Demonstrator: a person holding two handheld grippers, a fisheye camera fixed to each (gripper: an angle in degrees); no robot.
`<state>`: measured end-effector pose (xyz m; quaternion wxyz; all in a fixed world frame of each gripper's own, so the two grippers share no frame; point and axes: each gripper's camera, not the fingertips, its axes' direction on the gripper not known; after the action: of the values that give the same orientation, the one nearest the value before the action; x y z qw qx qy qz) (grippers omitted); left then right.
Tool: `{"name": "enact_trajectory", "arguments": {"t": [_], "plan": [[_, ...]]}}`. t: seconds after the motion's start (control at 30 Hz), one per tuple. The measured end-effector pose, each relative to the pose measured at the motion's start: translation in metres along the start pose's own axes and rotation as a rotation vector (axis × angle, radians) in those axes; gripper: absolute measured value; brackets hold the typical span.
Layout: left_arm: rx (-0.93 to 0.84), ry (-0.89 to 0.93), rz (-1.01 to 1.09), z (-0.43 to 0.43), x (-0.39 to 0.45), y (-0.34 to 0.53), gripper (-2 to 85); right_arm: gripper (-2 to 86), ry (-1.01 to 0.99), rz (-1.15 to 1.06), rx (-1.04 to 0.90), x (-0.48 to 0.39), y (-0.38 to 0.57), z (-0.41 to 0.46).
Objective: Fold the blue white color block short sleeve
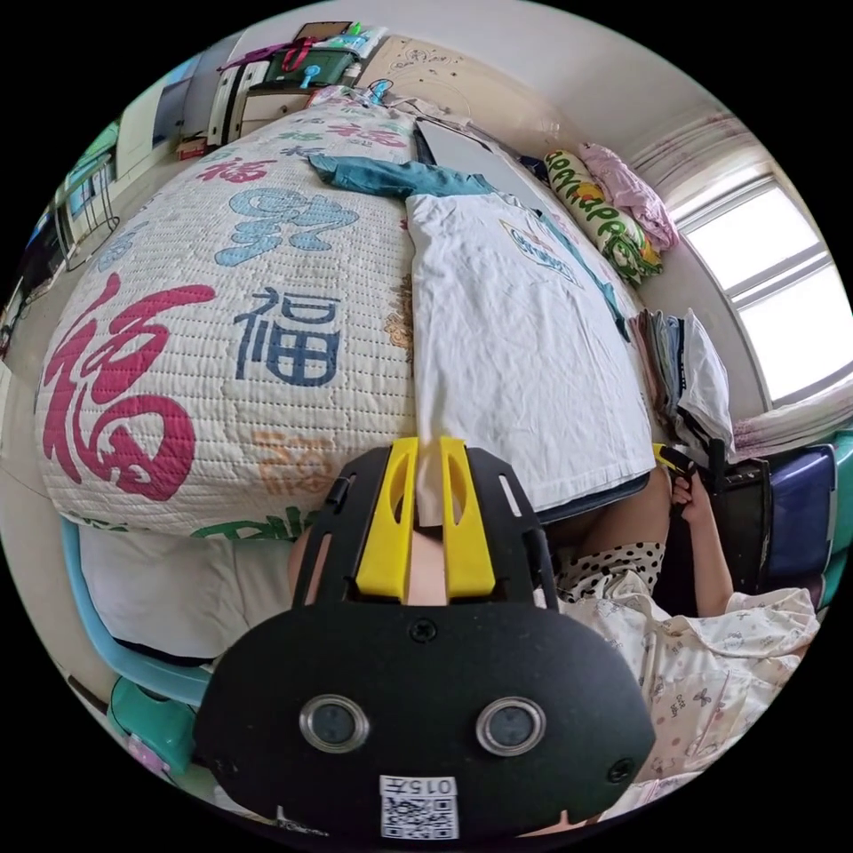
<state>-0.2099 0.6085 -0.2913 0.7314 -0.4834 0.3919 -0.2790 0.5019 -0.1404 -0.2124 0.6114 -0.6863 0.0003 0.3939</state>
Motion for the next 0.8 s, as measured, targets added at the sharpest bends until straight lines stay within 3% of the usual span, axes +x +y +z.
{"name": "enact_trajectory", "arguments": {"t": [0.33, 0.57, 0.8], "plan": [[0.049, -0.092, 0.061, -0.076, 0.025, -0.023, -0.5, 6.5, 0.109, -0.073, -0.046, -0.020, 0.014, 0.043], [0.118, -0.096, 0.078, -0.151, 0.028, -0.044, -0.7, -0.2, 0.123, -0.103, -0.091, -0.021, 0.023, 0.061], [0.014, -0.129, 0.085, -0.159, 0.027, -0.082, -0.6, -0.3, 0.165, -0.144, -0.114, -0.027, 0.041, 0.087]]}}
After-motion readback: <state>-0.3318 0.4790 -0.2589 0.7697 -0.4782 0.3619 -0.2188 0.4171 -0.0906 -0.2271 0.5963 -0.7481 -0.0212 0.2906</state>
